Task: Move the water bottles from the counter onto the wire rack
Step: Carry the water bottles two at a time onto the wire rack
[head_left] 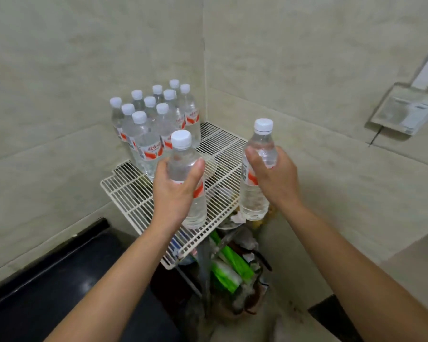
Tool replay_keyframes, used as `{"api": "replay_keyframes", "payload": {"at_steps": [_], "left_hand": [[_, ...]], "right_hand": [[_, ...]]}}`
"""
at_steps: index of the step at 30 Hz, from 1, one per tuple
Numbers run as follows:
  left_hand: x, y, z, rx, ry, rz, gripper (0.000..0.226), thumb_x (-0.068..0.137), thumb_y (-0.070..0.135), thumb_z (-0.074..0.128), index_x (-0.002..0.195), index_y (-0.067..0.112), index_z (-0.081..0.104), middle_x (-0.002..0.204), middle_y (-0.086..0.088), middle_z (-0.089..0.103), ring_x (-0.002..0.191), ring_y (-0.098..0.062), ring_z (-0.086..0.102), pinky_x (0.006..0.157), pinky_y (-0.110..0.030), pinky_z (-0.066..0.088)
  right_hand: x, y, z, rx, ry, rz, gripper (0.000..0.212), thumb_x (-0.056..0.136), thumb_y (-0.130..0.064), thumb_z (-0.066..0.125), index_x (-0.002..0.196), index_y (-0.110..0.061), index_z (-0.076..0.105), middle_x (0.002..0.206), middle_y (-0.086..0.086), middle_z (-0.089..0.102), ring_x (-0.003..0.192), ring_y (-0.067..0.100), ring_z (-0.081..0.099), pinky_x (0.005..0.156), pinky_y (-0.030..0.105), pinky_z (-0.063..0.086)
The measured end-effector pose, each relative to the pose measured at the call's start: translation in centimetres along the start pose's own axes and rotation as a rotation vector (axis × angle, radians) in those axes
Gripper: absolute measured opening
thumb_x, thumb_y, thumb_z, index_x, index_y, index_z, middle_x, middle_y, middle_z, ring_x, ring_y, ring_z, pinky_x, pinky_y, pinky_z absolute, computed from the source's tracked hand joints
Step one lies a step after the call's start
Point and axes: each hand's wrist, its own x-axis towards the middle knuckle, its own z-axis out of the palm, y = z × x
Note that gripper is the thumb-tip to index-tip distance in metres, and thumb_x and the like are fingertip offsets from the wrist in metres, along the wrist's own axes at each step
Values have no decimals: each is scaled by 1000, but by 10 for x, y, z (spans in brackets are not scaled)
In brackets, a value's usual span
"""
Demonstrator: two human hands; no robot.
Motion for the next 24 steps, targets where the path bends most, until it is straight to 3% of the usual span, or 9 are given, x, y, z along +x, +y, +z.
{"api": "replay_keyframes", "payload": {"at_steps": [3,6,8,11,13,17,21,22,24], "left_hand": [[29,-17,25,4,70,-33,49,83,46,77,122,21,60,114,7,71,102,-3,69,89,-27,52],[57,-33,53,31,167,-66,62,79,52,78,126,17,58,116,3,72,104,-7,69,93,-32,54],[75,-39,71,72,229,-96,67,78,56,76,129,19,56,120,4,70,107,-5,68,94,-30,53],[101,-38,96,135,295,-113,68,79,58,73,132,20,53,120,8,68,106,2,66,91,-21,53],[118,-36,109,160,339,-120,67,78,54,70,132,17,52,116,11,67,104,6,65,91,-16,53],[135,-38,123,225,379,-161,70,81,53,68,137,17,48,118,15,62,108,8,62,94,-18,53],[134,-46,131,242,329,-205,60,91,33,70,141,18,41,122,12,60,100,16,62,77,-6,52],[136,-48,130,255,317,-209,62,90,36,71,142,19,41,125,10,60,102,14,63,79,-8,53],[138,-47,126,293,288,-220,73,84,51,74,143,23,41,132,7,59,111,2,64,92,-24,57]], "right_hand": [[48,19,25,3,-91,-35,59,76,-81,56,101,-28,61,88,-17,64,81,-2,62,67,25,44],[99,32,47,39,-184,-77,48,76,-76,59,92,-32,57,85,-16,64,78,-2,61,66,25,44],[132,37,59,72,-267,-125,39,80,-69,65,95,-33,56,86,-17,65,80,-4,62,70,28,48],[178,41,76,124,-375,-173,48,73,-76,64,100,-36,57,88,-19,68,85,-5,65,77,31,54],[206,43,90,163,-422,-198,53,71,-78,63,101,-34,59,90,-14,70,85,4,68,81,38,57],[234,59,110,171,-523,-242,55,69,-77,65,103,-34,59,91,-13,71,85,7,70,79,39,59],[243,82,115,227,-582,-213,64,69,-76,66,112,-28,60,96,-11,72,86,5,70,78,39,59],[246,83,113,241,-596,-203,65,69,-76,66,113,-28,60,97,-12,71,86,2,70,77,35,58],[251,83,109,237,-644,-201,70,68,-76,66,118,-28,58,102,-12,70,89,-2,68,78,30,57]]}}
